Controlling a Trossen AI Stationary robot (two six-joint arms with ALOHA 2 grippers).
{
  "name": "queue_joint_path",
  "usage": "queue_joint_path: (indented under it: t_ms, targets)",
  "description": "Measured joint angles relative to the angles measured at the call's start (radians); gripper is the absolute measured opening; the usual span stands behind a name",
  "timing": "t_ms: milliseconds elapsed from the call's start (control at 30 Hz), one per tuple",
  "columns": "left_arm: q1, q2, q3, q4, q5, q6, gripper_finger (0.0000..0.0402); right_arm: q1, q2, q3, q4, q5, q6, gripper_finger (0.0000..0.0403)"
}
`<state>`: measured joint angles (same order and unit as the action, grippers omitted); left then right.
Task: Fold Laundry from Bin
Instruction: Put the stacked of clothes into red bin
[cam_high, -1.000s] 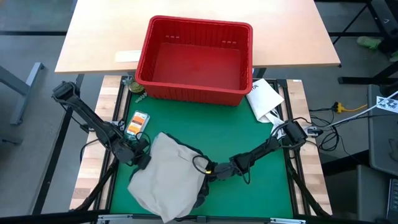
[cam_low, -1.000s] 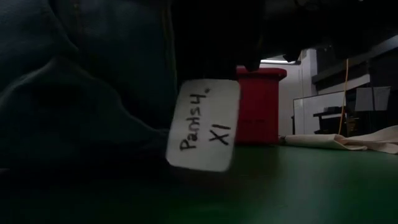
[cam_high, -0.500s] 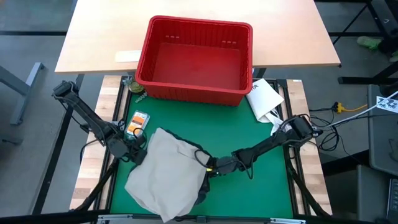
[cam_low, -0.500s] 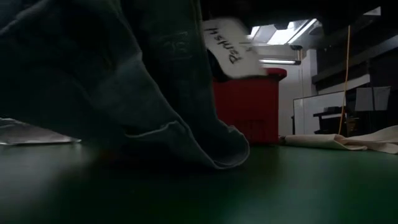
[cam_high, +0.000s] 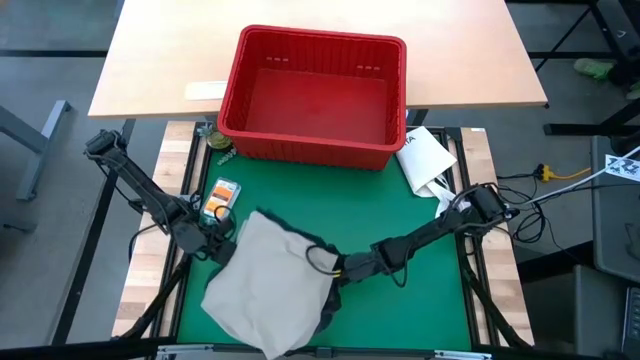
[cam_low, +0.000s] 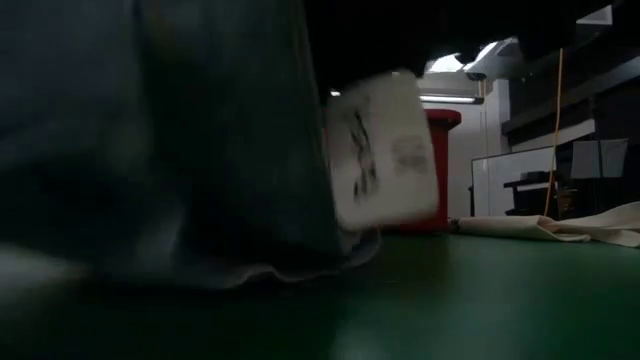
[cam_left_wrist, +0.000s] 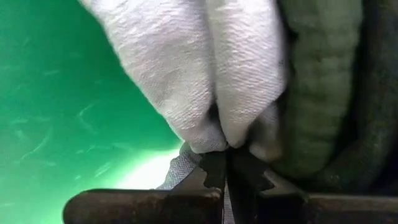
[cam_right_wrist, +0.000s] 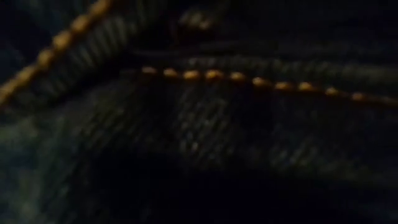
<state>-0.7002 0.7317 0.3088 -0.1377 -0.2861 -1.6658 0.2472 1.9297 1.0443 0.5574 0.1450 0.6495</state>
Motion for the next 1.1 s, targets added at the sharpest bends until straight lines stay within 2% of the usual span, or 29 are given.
queue_joint_path:
  t_ms: [200, 400, 500, 733, 933, 1100]
  targets:
    - [0.000, 0.053, 0.001, -0.014, 0.047, -0.009, 0.0000, 0.014, 0.001, 0.000, -0.153, -0.036, -0.001, 0.0003]
    - [0.000, 0.098, 0.005, -0.002, 0.087, -0.017, 0.0000, 0.012, 0.001, 0.000, -0.168, -0.033, -0.005, 0.0008]
    - [0.000, 0.100, 0.005, -0.003, 0.092, -0.027, 0.0000, 0.012, 0.001, 0.000, -0.170, -0.036, -0.030, 0.0031]
    - [0.000, 0.100, 0.005, -0.004, 0.096, -0.026, 0.0000, 0.006, 0.001, 0.000, -0.172, -0.052, -0.087, 0.0121]
    - [0.000, 0.101, 0.005, -0.008, 0.125, -0.026, 0.0000, -0.061, 0.001, -0.001, -0.181, -0.225, -0.218, 0.0149]
    - [0.000, 0.101, 0.005, -0.008, 0.128, -0.026, 0.0000, -0.105, 0.001, 0.000, -0.270, -0.289, -0.304, 0.0151]
